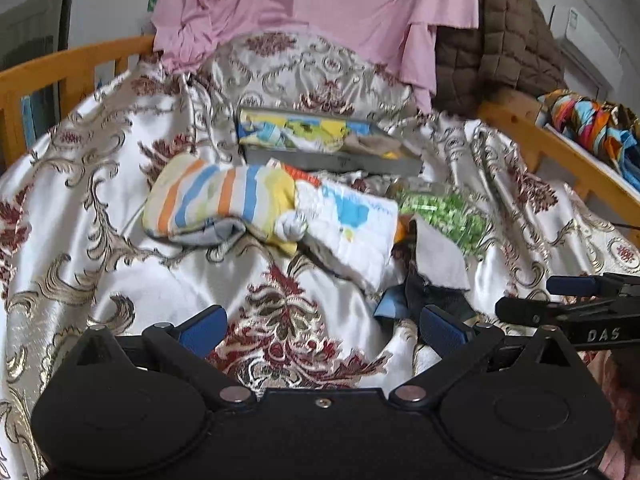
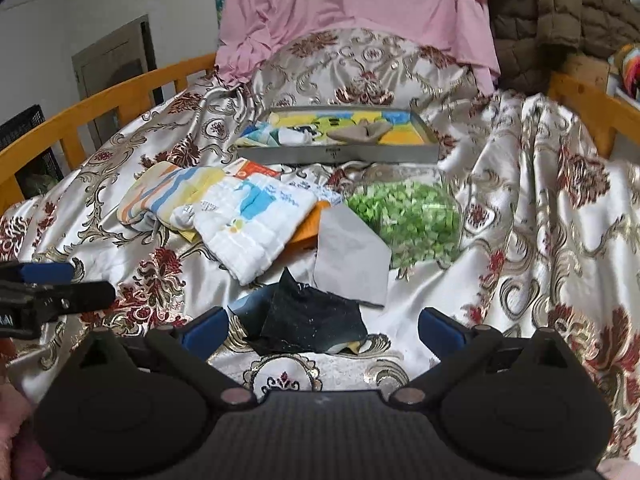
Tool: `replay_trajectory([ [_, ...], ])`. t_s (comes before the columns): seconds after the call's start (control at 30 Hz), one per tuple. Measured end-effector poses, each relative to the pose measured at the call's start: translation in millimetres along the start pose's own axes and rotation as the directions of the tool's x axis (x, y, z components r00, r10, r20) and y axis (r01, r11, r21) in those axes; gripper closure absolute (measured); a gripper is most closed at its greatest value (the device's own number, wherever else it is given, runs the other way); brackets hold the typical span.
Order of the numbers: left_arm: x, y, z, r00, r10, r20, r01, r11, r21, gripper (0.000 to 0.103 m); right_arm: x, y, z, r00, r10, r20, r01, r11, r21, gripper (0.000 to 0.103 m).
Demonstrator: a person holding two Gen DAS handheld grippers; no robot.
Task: Organize soft objects
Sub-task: 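Move both grippers down toward the dark navy and grey cloths, then grasp the grey cloth with the right gripper while the left grasps the dark navy cloth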
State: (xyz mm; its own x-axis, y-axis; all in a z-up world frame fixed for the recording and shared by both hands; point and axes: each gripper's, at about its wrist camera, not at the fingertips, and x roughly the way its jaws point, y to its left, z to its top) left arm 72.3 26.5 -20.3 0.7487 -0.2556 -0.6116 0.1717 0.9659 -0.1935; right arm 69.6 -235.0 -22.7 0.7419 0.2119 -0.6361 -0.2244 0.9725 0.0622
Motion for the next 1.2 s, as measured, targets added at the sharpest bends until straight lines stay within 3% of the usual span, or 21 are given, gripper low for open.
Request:
replay_trajectory([
  [0.23, 15.8, -1.6, -1.6, 0.996, -0.01, -0.086, 0.009, 1.0, -0.013, 0.001, 13.2, -12.3, 2.3, 0.998, 0.001, -0.056, 0.003, 0.997, 0.076, 0.0],
  [0.37, 29.7, -6.3, -1.4, 0.991, -0.077, -0.111, 0.074, 0.997, -0.032, 0.001, 26.0, -19.5, 8.5, 0.996, 0.038, -0.083, -0.029, 0.993, 0.114, 0.0],
  [0.47, 48.2, -12.2, -0.5, 0.982, -0.145, -0.119, 0.137, 0.988, -0.073, 0.001, 39.9, -26.0, 17.6, 0.994, 0.051, -0.097, -0.04, 0.992, 0.118, 0.0],
  [0.8, 99.0, -42.2, 6.6, 0.947, -0.283, -0.154, 0.285, 0.959, -0.012, 0.001, 83.3, -57.9, 41.2, 0.99, 0.091, -0.111, -0.064, 0.973, 0.222, 0.0],
  [0.93, 121.4, -52.6, 11.2, 0.933, -0.318, -0.167, 0.324, 0.946, 0.01, 0.001, 93.5, -69.1, 45.6, 0.991, 0.093, -0.095, -0.065, 0.964, 0.259, 0.001],
  [1.2, 146.9, -50.0, 7.5, 0.909, -0.368, -0.194, 0.367, 0.929, -0.042, 0.004, 103.1, -73.8, 42.7, 0.992, 0.099, -0.08, -0.072, 0.952, 0.297, 0.007],
])
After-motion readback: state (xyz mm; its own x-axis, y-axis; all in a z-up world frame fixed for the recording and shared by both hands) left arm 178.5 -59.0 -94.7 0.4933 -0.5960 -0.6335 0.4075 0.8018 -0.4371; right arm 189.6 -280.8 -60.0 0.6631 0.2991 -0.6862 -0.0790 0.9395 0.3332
